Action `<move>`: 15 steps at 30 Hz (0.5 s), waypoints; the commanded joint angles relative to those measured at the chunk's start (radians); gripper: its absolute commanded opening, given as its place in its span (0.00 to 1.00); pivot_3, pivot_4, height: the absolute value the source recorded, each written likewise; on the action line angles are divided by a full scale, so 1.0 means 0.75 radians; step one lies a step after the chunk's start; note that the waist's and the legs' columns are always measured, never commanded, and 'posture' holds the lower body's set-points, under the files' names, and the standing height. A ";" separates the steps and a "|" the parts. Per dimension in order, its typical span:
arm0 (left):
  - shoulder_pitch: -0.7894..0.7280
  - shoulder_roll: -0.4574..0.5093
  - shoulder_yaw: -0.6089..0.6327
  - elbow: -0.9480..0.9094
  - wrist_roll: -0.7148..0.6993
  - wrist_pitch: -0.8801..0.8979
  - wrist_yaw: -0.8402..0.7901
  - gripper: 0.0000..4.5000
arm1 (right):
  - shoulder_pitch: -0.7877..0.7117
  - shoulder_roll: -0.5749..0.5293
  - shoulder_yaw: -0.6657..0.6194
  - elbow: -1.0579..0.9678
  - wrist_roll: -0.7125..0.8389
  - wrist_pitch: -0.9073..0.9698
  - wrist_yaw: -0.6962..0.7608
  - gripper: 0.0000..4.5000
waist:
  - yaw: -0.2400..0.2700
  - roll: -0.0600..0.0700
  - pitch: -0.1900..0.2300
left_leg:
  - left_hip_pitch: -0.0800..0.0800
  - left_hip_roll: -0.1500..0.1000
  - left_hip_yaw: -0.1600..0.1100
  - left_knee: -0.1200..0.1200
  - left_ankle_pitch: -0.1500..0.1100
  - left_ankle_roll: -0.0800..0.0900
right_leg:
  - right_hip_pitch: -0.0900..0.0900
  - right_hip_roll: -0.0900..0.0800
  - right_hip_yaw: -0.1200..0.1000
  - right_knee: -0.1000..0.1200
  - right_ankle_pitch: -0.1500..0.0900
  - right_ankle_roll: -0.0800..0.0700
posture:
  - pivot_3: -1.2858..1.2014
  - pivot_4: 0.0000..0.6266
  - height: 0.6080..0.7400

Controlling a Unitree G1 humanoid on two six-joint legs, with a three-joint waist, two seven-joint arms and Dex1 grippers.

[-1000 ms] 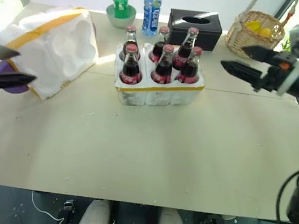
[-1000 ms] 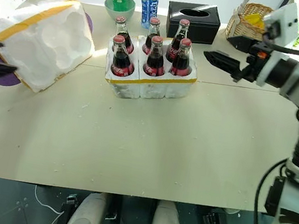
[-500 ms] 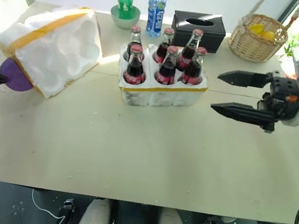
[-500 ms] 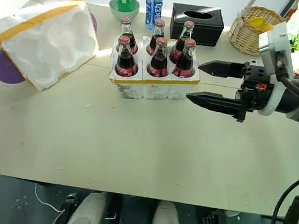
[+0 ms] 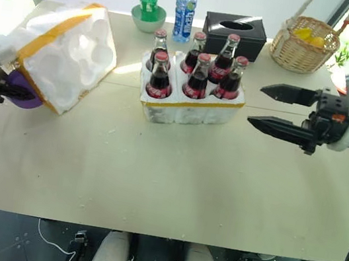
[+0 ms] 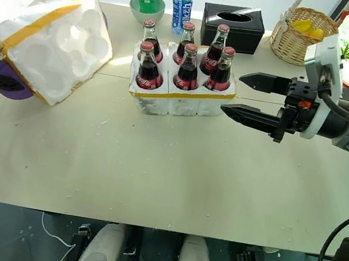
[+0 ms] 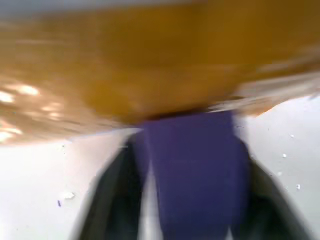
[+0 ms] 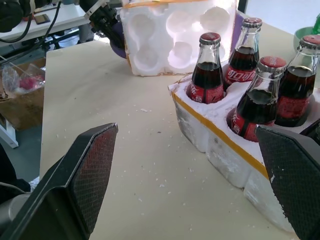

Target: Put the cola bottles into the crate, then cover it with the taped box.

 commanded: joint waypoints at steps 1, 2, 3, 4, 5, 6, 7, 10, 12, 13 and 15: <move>-0.029 0.019 0.030 0.001 0.004 -0.022 -0.014 0.07 | 0.003 -0.044 -0.058 -0.034 0.056 0.029 -0.009 1.00 | 0.000 0.000 0.000 | 0.000 0.000 0.000 0.000 0.000 0.000 | 0.000 -0.001 0.000 0.000 0.000 0.000 | 0.52 0.24 1.00; -0.029 0.020 0.033 0.000 0.005 -0.027 -0.008 0.07 | 0.005 -0.048 -0.058 -0.034 0.063 0.035 -0.010 1.00 | 0.000 0.000 0.000 | 0.000 0.000 0.000 0.000 0.000 0.000 | 0.000 -0.001 0.000 0.000 0.000 0.000 | 0.52 0.24 1.00; -0.031 0.026 0.051 -0.008 -0.007 -0.043 0.023 0.07 | 0.010 -0.051 -0.057 -0.040 0.056 0.024 -0.015 1.00 | 0.000 0.000 0.000 | 0.000 0.000 0.000 0.000 0.000 0.000 | 0.000 -0.001 0.000 0.000 0.000 0.000 | 0.52 0.24 1.00; -0.034 0.031 0.070 -0.018 -0.018 -0.064 0.052 0.07 | 0.013 -0.054 -0.056 -0.043 0.049 0.015 -0.019 1.00 | 0.000 0.000 0.000 | 0.000 0.000 0.000 0.000 0.000 0.000 | 0.000 -0.001 0.000 0.000 0.000 0.000 | 0.52 0.24 1.00; -0.039 0.036 0.092 -0.035 -0.032 -0.091 0.088 0.07 | 0.022 -0.058 -0.057 -0.046 0.036 -0.003 -0.018 1.00 | 0.001 0.000 0.000 | 0.000 0.000 -0.001 0.000 0.000 0.000 | 0.000 -0.001 0.000 0.000 0.000 0.000 | 0.52 0.24 1.00; -0.043 0.038 0.107 -0.046 -0.040 -0.111 0.113 0.07 | 0.028 -0.061 -0.058 -0.048 0.029 -0.016 -0.017 1.00 | 0.000 -0.001 0.000 | 0.000 0.000 -0.001 0.000 0.000 0.000 | 0.000 -0.001 0.000 0.000 0.000 0.000 | 0.52 0.24 1.00; -0.050 0.039 0.133 -0.074 -0.051 -0.164 0.158 0.07 | 0.036 -0.067 -0.066 -0.039 0.031 -0.009 -0.024 1.00 | 0.000 -0.001 0.001 | 0.000 0.000 -0.001 0.000 0.000 0.000 | 0.000 -0.001 0.000 0.000 0.000 0.000 | 0.52 0.24 1.00; -0.062 0.041 0.180 -0.185 -0.049 -0.331 0.318 0.07 | 0.078 -0.096 -0.099 -0.024 0.031 0.005 -0.028 1.00 | 0.003 -0.004 0.002 | 0.000 0.000 -0.001 0.001 0.000 0.000 | 0.000 -0.001 0.000 0.000 0.000 0.000 | 0.52 0.24 1.00; -0.056 0.027 0.209 -0.288 -0.046 -0.472 0.445 0.07 | 0.113 -0.115 -0.126 -0.027 0.037 0.010 -0.026 1.00 | 0.003 -0.005 0.002 | -0.001 0.000 -0.002 0.001 0.000 0.000 | 0.000 -0.002 0.000 0.000 0.000 0.000 | 0.52 0.24 1.00; -0.051 0.013 0.217 -0.359 -0.013 -0.617 0.594 0.07 | 0.131 -0.122 -0.142 -0.026 0.041 0.014 -0.032 1.00 | 0.003 -0.005 0.002 | -0.001 -0.001 -0.001 0.001 0.000 0.000 | 0.000 -0.002 0.000 0.000 0.000 0.000 | 0.52 0.24 1.00; -0.050 -0.012 0.222 -0.455 0.045 -0.812 0.828 0.07 | 0.153 -0.127 -0.163 -0.023 0.050 0.022 -0.045 1.00 | 0.005 -0.008 0.002 | -0.001 -0.001 -0.002 0.001 0.000 0.000 | 0.001 -0.003 0.000 0.000 0.000 0.001 | 0.52 0.24 1.00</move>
